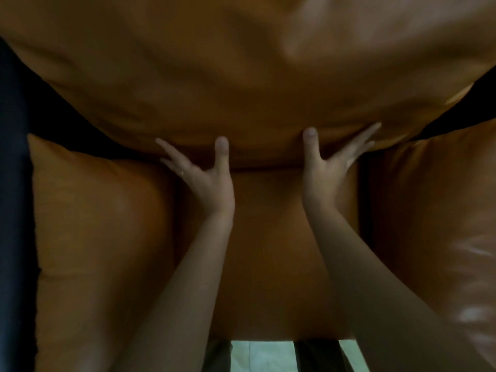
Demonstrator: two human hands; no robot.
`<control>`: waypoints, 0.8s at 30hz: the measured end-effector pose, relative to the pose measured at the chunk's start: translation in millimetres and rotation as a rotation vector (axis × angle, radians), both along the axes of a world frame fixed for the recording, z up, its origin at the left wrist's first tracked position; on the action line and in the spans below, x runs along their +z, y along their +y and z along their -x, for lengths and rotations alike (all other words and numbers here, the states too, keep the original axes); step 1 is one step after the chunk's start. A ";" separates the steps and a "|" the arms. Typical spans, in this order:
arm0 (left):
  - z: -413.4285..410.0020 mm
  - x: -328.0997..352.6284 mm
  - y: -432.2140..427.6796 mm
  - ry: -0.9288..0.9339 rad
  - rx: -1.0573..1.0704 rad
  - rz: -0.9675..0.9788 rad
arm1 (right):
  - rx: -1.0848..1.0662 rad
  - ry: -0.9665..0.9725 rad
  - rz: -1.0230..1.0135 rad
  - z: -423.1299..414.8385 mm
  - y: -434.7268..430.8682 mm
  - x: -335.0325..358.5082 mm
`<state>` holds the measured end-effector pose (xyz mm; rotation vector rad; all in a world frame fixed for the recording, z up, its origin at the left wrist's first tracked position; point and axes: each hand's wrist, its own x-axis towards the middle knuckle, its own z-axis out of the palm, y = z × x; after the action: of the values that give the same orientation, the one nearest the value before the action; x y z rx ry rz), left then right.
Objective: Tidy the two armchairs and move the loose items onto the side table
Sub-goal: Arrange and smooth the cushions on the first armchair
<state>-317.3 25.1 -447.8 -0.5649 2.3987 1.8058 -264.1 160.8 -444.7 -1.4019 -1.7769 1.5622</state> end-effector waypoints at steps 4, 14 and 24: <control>32.8 -21.5 21.2 0.132 0.124 -0.154 | -0.063 0.112 -0.022 32.1 4.4 -17.7; 41.9 -23.7 21.1 0.089 0.072 -0.127 | 0.061 0.044 -0.010 30.2 20.5 -15.5; -23.6 19.7 -57.9 -0.175 -0.343 0.171 | 0.229 -0.266 -0.001 -19.4 -4.1 52.8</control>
<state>-293.7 -32.8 -428.0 -0.2860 2.3679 1.3669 -244.7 156.7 -391.8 -1.5088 -2.1598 1.5417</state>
